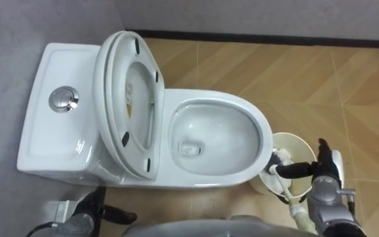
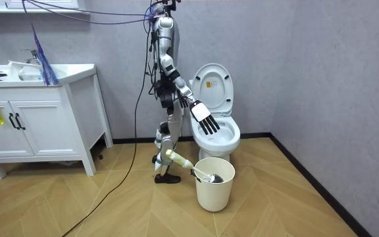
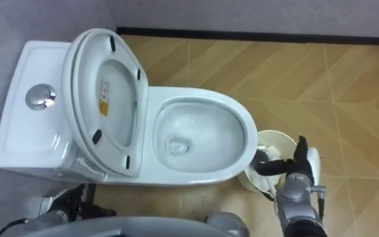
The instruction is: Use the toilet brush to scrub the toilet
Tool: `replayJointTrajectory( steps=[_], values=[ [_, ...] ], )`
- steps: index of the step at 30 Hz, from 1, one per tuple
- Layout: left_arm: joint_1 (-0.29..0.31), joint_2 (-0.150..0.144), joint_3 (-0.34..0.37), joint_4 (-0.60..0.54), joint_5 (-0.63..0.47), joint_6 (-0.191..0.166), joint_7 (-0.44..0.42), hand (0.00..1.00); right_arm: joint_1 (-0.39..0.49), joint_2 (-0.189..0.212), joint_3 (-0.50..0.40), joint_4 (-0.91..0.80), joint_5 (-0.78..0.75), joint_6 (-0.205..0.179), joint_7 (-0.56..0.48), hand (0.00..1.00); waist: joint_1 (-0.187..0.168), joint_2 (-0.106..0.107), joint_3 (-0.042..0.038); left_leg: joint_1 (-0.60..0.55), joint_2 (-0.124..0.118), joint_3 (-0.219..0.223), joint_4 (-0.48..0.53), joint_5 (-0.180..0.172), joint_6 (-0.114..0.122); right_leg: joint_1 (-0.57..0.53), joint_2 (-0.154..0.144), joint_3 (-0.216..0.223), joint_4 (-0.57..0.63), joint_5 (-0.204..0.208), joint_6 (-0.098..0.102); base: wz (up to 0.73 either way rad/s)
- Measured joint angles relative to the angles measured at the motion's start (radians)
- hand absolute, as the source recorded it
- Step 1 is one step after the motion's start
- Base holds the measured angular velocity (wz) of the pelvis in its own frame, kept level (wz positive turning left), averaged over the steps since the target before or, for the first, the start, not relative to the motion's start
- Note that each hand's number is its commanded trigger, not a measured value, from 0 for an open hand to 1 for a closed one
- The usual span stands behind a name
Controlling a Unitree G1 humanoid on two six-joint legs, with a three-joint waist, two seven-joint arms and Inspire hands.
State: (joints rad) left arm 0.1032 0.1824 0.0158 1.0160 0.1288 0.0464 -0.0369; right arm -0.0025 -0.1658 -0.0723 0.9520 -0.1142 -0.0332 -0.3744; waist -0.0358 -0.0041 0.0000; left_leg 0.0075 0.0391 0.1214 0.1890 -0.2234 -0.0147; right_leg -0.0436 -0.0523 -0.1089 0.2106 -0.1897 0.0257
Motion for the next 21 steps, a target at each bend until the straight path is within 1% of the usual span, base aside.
replayJointTrajectory(
  steps=[2,3,4,6,7,8,9,10,11,12,13,15,16,18,19,20,21],
  values=[
    [-0.015,0.0,-0.001,0.0,0.0,-0.007,0.0,0.0,-0.03,-0.019,-0.001,0.042,0.002,-0.002,-0.019,0.0,0.001,0.004,-0.0007,-0.032,0.0,0.0,0.015,0.0,0.0,-0.032,-0.003,-0.001,0.018,0.0,0.0,0.02],
    [-0.02,0.0,-0.001,0.0,0.0,-0.01,0.0,0.0,-0.044,-0.029,-0.001,0.062,0.002,-0.004,-0.029,0.0,0.002,0.008,0.0002,-0.05,0.0,0.0,0.017,0.0,0.0,-0.05,-0.003,-0.004,0.022,0.0,0.0,0.04],
    [-0.02,0.0,-0.001,0.002,-0.001,-0.011,0.0,0.0,-0.05,-0.032,-0.001,0.071,0.002,-0.006,-0.035,0.0,0.003,0.01,0.0017,-0.058,0.0,0.0,0.018,0.0,0.0,-0.059,-0.003,-0.006,0.028,0.0,0.0,0.08],
    [-0.041,0.0,-0.004,0.016,0.0,-0.018,0.0,0.0,-0.079,-0.038,-0.001,0.131,0.0,-0.026,-0.06,0.0,0.001,0.014,0.0018,-0.106,0.001,-0.005,0.038,0.0,0.0,-0.106,-0.006,-0.014,0.049,0.0,0.0,0.08],
    [-0.044,0.0,-0.007,0.016,0.0,-0.02,0.0,0.0,-0.085,-0.039,-0.001,0.148,0.002,-0.028,-0.062,0.0,0.003,0.016,0.0021,-0.12,0.001,-0.007,0.045,0.0,0.0,-0.116,-0.008,-0.019,0.052,0.0,-0.001,0.15],
    [-0.063,0.0,-0.025,0.016,0.0,-0.021,0.0,0.0,-0.091,-0.045,0.0,0.173,0.006,-0.031,-0.063,0.0,0.001,0.019,0.0047,-0.15,-0.001,-0.011,0.059,0.0,0.0,-0.141,-0.013,-0.032,0.066,0.001,-0.001,0.25],
    [-0.08,-0.001,-0.047,0.017,-0.002,-0.022,0.0,0.0,-0.099,-0.054,0.001,0.192,0.009,-0.03,-0.064,0.0,0.002,0.025,0.0089,-0.184,-0.001,-0.013,0.077,0.0,0.0,-0.17,-0.017,-0.042,0.084,0.001,-0.001,0.28],
    [-0.088,-0.001,-0.059,0.017,-0.001,-0.022,0.0,0.0,-0.103,-0.057,0.002,0.201,0.007,-0.031,-0.064,0.0,0.004,0.026,0.0107,-0.2,-0.002,-0.014,0.086,0.0,0.001,-0.182,-0.02,-0.047,0.09,0.001,-0.001,0.2],
    [-0.102,-0.002,-0.073,0.016,-0.001,-0.023,0.0,0.0,-0.116,-0.062,0.002,0.222,0.007,-0.031,-0.064,0.0,0.01,0.027,0.0118,-0.23,-0.001,-0.014,0.102,0.0,0.001,-0.213,-0.022,-0.049,0.106,0.001,-0.001,0.1],
    [-0.12,-0.003,-0.083,0.016,-0.001,-0.024,0.0,0.0,-0.135,-0.067,0.001,0.238,0.007,-0.031,-0.066,0.0,0.014,0.028,0.0157,-0.27,-0.001,-0.014,0.127,0.0,0.001,-0.249,-0.026,-0.049,0.126,0.0,-0.001,0.05],
    [-0.13,-0.003,-0.089,0.016,-0.001,-0.023,0.0,0.0,-0.15,-0.07,0.002,0.25,0.008,-0.031,-0.068,0.0,0.015,0.028,0.0177,-0.288,-0.001,-0.014,0.139,0.0,0.001,-0.268,-0.028,-0.048,0.14,0.0,-0.001,0.0],
    [-0.169,-0.003,-0.119,0.015,-0.003,-0.023,0.0,0.0,-0.199,-0.084,0.007,0.276,0.027,-0.032,-0.075,0.0,0.017,0.029,0.0219,-0.358,-0.005,-0.01,0.173,0.001,0.001,-0.341,-0.038,-0.047,0.178,-0.001,-0.004,0.0],
    [-0.179,-0.004,-0.123,0.013,-0.003,-0.023,0.0,0.0,-0.214,-0.088,0.011,0.285,0.035,-0.031,-0.077,0.0,0.017,0.027,0.0237,-0.373,-0.007,-0.009,0.179,0.003,0.005,-0.362,-0.042,-0.047,0.193,-0.003,-0.007,0.06],
    [-0.217,-0.005,-0.162,-0.021,-0.01,-0.023,0.0,0.0,-0.246,-0.123,0.019,0.293,0.074,-0.031,-0.085,0.0,0.017,0.022,0.0294,-0.449,-0.022,-0.011,0.217,0.005,0.017,-0.446,-0.064,-0.043,0.254,-0.014,-0.012,0.09],
    [-0.223,-0.005,-0.169,-0.033,-0.011,-0.023,0.0,0.0,-0.258,-0.133,0.023,0.295,0.082,-0.03,-0.085,0.0,0.016,0.019,0.0321,-0.468,-0.025,-0.01,0.23,0.005,0.018,-0.467,-0.071,-0.042,0.272,-0.017,-0.013,0.1],
    [-0.233,-0.004,-0.183,-0.052,-0.017,-0.023,0.0,0.0,-0.275,-0.152,0.029,0.299,0.088,-0.029,-0.085,0.0,0.015,0.015,0.0366,-0.505,-0.031,-0.012,0.26,0.004,0.022,-0.504,-0.079,-0.037,0.303,-0.023,-0.012,0.07],
    [-0.238,-0.003,-0.192,-0.089,-0.03,-0.023,0.0,0.0,-0.288,-0.168,0.03,0.301,0.1,-0.029,-0.085,0.0,0.015,0.006,0.043,-0.539,-0.037,-0.009,0.289,0.001,0.026,-0.542,-0.087,-0.027,0.333,-0.031,-0.01,0.06]
  ],
)
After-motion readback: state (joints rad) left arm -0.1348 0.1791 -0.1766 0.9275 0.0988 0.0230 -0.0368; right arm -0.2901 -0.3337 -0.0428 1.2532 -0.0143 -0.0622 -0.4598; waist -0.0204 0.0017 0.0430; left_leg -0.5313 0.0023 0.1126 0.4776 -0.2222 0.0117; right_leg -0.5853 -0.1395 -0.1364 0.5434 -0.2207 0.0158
